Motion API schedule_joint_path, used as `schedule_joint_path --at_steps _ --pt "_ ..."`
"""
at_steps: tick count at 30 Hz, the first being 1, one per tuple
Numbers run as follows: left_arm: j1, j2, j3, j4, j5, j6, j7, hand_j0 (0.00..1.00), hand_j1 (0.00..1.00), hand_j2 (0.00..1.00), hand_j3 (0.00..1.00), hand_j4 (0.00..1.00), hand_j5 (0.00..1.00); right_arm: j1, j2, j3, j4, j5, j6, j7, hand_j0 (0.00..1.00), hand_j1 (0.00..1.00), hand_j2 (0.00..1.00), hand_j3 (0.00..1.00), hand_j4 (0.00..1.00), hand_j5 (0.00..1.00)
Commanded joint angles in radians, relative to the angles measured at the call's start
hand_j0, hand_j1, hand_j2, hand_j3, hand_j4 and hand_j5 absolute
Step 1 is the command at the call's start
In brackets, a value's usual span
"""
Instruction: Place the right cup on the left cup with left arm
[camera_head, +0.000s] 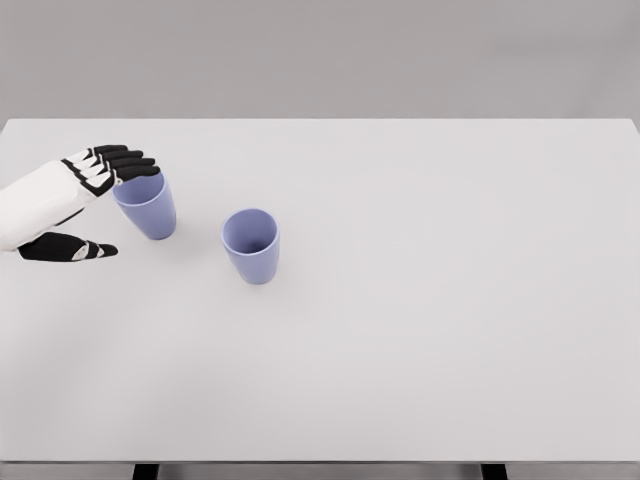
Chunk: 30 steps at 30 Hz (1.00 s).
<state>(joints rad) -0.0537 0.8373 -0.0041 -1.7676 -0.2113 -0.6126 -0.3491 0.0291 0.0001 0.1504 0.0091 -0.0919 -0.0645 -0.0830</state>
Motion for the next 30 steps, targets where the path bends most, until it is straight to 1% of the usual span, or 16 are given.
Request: schedule_joint_path --at_steps 1,8,12,14,15,16,18,19,20,21,23,24,26,28,29,30 --pt "0.0 0.002 0.001 -0.003 0.007 0.002 -0.004 1.0 1.0 1.0 1.0 1.0 1.0 0.0 0.0 0.0 0.0 0.0 -0.001 0.0 1.0 1.0 1.0 1.0 1.0 1.0" --pt "0.0 0.005 0.001 -0.012 0.006 0.002 -0.004 1.0 1.0 1.0 1.0 1.0 1.0 0.0 0.0 0.0 0.0 0.0 0.0 0.0 1.0 1.0 1.0 1.0 1.0 1.0" --pt "-0.002 0.019 0.006 -0.019 0.023 0.002 -0.001 1.0 1.0 1.0 1.0 1.0 1.0 0.0 0.0 0.0 0.0 0.0 -0.001 0.0 1.0 1.0 1.0 1.0 1.0 1.0" --pt "-0.002 0.046 -0.002 -0.018 0.082 0.002 -0.002 1.0 1.0 1.0 1.0 1.0 1.0 0.0 0.0 0.0 0.0 0.0 0.0 0.0 1.0 1.0 1.0 1.0 1.0 1.0" --pt "0.0 0.068 -0.004 -0.032 0.131 0.002 -0.011 1.0 1.0 1.0 1.0 1.0 1.0 0.0 0.0 0.0 0.0 0.0 0.0 0.0 1.0 1.0 1.0 1.0 1.0 1.0" --pt "0.002 0.078 -0.004 -0.033 0.173 0.002 -0.05 1.0 1.0 1.0 1.0 1.0 1.0 0.0 0.0 0.0 0.0 0.0 -0.001 0.0 1.0 1.0 1.0 1.0 1.0 1.0" --pt "0.012 0.083 -0.016 -0.033 0.318 0.002 -0.178 1.0 1.0 1.0 1.0 1.0 1.0 0.0 0.0 0.0 0.0 0.0 0.0 0.0 1.0 1.0 1.0 1.0 1.0 1.0" --pt "0.011 0.094 -0.017 -0.035 0.363 0.002 -0.217 1.0 1.0 1.0 1.0 1.0 1.0 0.0 0.0 0.0 0.0 0.0 0.0 0.0 1.0 1.0 1.0 1.0 1.0 1.0" --pt "0.012 0.138 -0.019 -0.035 0.429 0.002 -0.238 1.0 1.0 1.0 1.0 1.0 1.0 0.0 0.0 0.0 0.0 0.0 0.0 0.0 1.0 1.0 1.0 1.0 1.0 1.0" --pt "0.015 0.172 -0.022 -0.035 0.461 0.002 -0.238 1.0 1.0 1.0 1.0 1.0 1.0 0.0 0.0 0.0 0.0 0.0 0.0 0.0 1.0 1.0 1.0 1.0 1.0 1.0" --pt "0.017 0.258 -0.091 -0.035 0.587 0.002 -0.238 1.0 1.0 1.0 1.0 1.0 1.0 0.0 0.0 0.0 0.0 0.0 0.0 0.0 1.0 1.0 1.0 1.0 1.0 1.0" --pt "0.015 0.278 -0.109 -0.035 0.63 0.002 -0.238 1.0 1.0 1.0 1.0 1.0 1.0 0.0 0.0 0.0 0.0 0.0 0.0 0.0 1.0 1.0 1.0 1.0 1.0 1.0" --pt "0.003 0.293 -0.114 -0.035 0.671 0.002 -0.241 1.0 1.0 1.0 1.0 1.0 1.0 0.0 0.0 0.0 0.0 0.0 0.0 0.0 1.0 1.0 1.0 1.0 1.0 1.0" --pt "-0.009 0.302 -0.122 -0.036 0.685 0.002 -0.262 1.0 1.0 1.0 1.0 1.0 1.0 0.0 0.0 0.0 0.0 0.0 0.0 0.0 1.0 1.0 1.0 1.0 1.0 1.0" --pt "-0.014 0.302 -0.126 -0.036 0.727 0.002 -0.262 1.0 1.0 1.0 1.0 1.0 1.0 0.0 0.0 0.0 0.0 0.0 0.0 0.0 1.0 1.0 1.0 1.0 1.0 1.0" --pt "-0.015 0.302 -0.134 -0.036 0.736 0.002 -0.262 1.0 1.0 1.0 1.0 1.0 1.0 0.0 0.0 0.0 0.0 0.0 0.0 0.0 1.0 1.0 1.0 1.0 1.0 1.0"
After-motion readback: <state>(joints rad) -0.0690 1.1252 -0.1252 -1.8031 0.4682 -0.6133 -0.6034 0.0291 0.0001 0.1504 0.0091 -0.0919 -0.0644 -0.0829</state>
